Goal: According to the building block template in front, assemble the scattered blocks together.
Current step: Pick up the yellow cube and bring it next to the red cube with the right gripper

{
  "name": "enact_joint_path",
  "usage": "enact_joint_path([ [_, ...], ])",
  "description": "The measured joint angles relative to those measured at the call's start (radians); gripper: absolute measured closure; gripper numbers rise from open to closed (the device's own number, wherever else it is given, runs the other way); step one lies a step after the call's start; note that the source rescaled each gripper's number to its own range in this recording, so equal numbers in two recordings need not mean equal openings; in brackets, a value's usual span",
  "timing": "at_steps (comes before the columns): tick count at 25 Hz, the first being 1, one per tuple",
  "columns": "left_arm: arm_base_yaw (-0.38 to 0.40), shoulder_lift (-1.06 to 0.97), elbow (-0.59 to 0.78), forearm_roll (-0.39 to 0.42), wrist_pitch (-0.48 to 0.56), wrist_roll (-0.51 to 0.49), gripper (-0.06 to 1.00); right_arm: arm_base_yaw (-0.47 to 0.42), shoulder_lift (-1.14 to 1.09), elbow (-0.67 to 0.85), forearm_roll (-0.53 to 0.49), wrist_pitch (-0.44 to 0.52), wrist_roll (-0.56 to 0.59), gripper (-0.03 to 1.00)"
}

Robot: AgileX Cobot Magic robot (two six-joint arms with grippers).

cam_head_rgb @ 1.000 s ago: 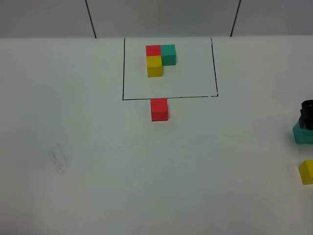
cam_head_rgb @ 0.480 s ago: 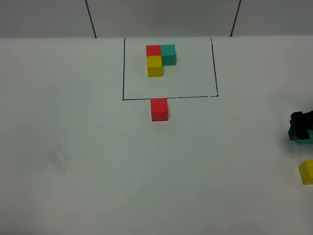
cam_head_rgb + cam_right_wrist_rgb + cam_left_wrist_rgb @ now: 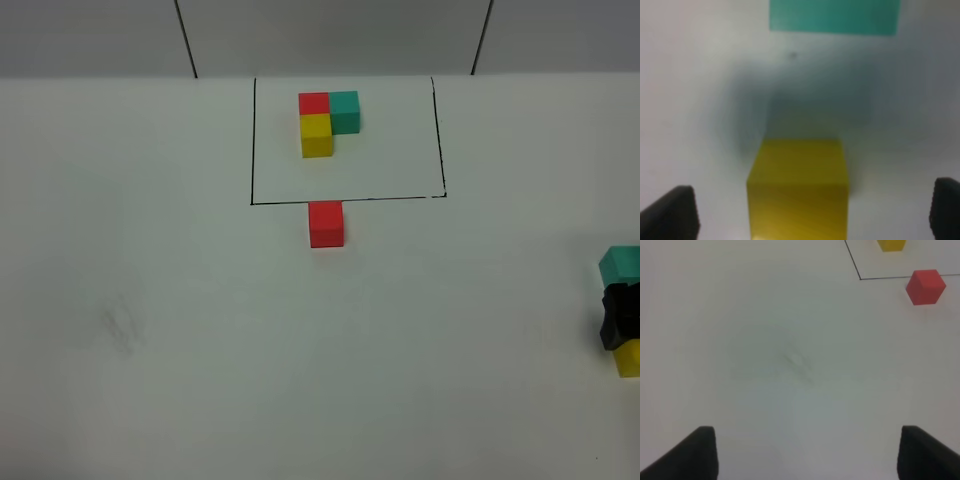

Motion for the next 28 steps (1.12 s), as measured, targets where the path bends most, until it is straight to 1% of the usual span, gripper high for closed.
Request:
enact_joint_path([
  [10,0.0,0.0,0.0,0.0,0.0,0.0,0.27,0.0,-0.029,0.093,0.0,-0.079,0.014,0.09],
  [15,0.0,0.0,0.0,0.0,0.0,0.0,0.27,0.0,-0.029,0.102,0.0,-0.098,0.015,0.15],
  [22,0.0,0.0,0.0,0.0,0.0,0.0,0.27,0.0,-0.002,0.113,-0.001,-0.127,0.029,0.37],
  [26,0.0,0.0,0.0,0.0,0.0,0.0,0.27,0.0,0.002,0.113,-0.001,-0.133,0.03,0.47],
  [28,0.0,0.0,0.0,0.0,0.0,0.0,0.27,0.0,0.002,0.113,0.0,-0.132,0.031,0.56],
])
